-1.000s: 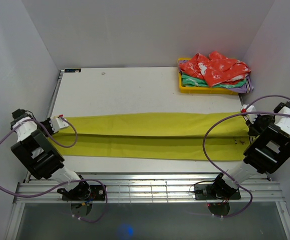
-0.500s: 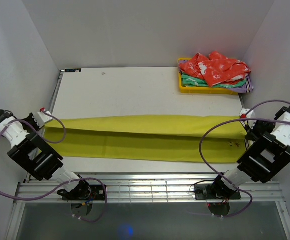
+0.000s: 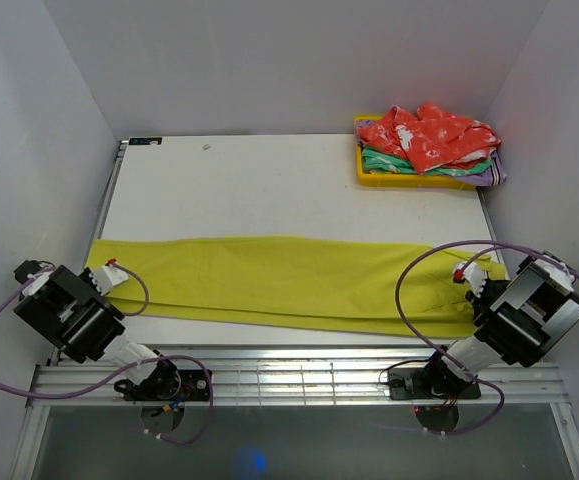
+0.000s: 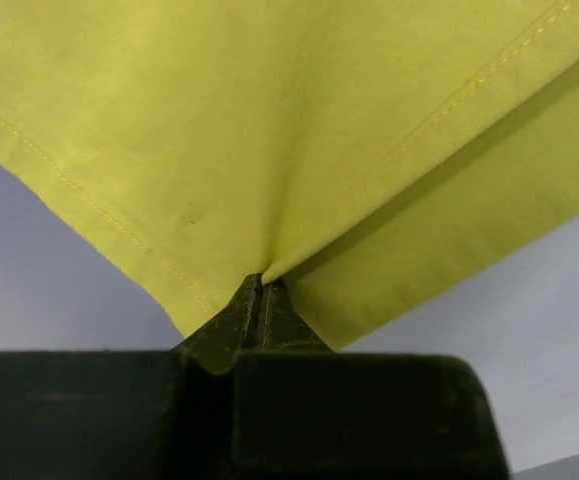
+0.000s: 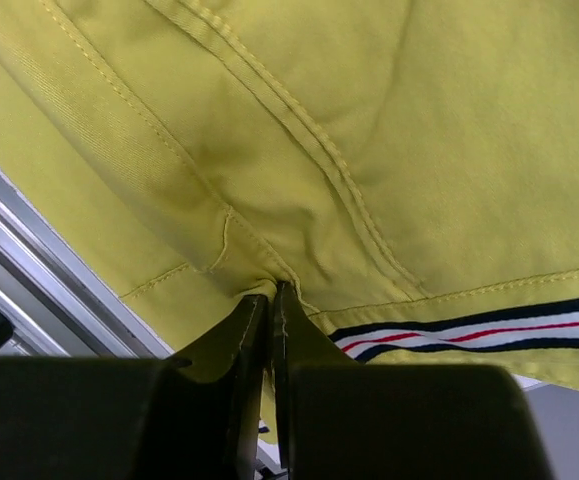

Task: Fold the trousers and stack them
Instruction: Fold the trousers

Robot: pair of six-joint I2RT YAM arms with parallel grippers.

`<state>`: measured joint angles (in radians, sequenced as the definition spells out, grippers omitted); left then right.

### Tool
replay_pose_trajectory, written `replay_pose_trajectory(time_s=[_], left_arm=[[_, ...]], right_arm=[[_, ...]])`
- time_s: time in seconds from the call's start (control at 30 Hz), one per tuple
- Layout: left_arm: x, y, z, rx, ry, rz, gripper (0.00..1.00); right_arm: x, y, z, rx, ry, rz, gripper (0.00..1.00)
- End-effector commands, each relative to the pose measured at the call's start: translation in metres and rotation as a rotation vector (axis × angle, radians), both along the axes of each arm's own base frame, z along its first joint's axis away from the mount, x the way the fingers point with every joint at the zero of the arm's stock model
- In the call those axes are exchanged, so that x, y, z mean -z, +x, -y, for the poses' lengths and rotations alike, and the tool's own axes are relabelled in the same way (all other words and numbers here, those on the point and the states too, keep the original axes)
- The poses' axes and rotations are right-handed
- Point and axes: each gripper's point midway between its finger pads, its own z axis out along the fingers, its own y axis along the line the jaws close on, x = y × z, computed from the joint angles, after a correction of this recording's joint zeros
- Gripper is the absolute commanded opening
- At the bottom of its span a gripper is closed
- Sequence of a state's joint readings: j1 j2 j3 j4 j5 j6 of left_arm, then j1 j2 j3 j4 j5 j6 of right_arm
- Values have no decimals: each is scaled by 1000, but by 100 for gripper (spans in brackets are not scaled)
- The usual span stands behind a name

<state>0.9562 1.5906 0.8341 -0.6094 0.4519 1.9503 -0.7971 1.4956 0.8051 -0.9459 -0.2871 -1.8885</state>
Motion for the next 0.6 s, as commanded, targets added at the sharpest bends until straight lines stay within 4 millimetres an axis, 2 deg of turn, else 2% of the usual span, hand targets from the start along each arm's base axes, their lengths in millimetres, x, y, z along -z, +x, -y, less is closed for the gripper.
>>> replay_pose_trajectory(time_s=[0.0, 0.1, 0.13, 0.17, 0.2, 0.23, 0.27, 0.3, 0.37, 0.4, 0.43, 0.47, 0.57], left_arm=[[27, -11, -30, -87, 67, -93, 0], [9, 7, -34, -99, 42, -20, 0], [5, 8, -30, -118, 6, -20, 0], [0, 13, -28, -119, -14, -9, 0], [-15, 22, -34, -120, -12, 23, 0], [-21, 25, -25, -131, -75, 36, 0], [-29, 30, -24, -131, -96, 52, 0], [-49, 40, -32, -130, -88, 91, 0], [-68, 49, -25, -139, -154, 126, 0], [-79, 54, -25, -138, -161, 146, 0], [-99, 61, -30, -135, -154, 175, 0], [-110, 66, -29, -129, -163, 202, 0], [-138, 69, -33, -121, -145, 239, 0]], right_arm=[[13, 21, 46, 49, -138, 17, 8], [0, 44, 61, 103, -136, 63, 8], [-5, 50, 65, 115, -132, 76, 8], [-17, 63, 70, 133, -113, 103, 8], [-25, 69, 71, 142, -97, 116, 8], [-32, 74, 72, 148, -87, 127, 8], [-39, 76, 65, 155, -38, 128, 8], [-58, 89, 74, 155, -50, 169, 8], [-77, 98, 72, 150, -24, 205, 8], [-95, 102, 73, 141, -22, 220, 8], [-105, 103, 72, 133, -19, 233, 8], [-116, 105, 70, 124, -16, 253, 8], [-141, 99, 66, 71, -42, 286, 8]])
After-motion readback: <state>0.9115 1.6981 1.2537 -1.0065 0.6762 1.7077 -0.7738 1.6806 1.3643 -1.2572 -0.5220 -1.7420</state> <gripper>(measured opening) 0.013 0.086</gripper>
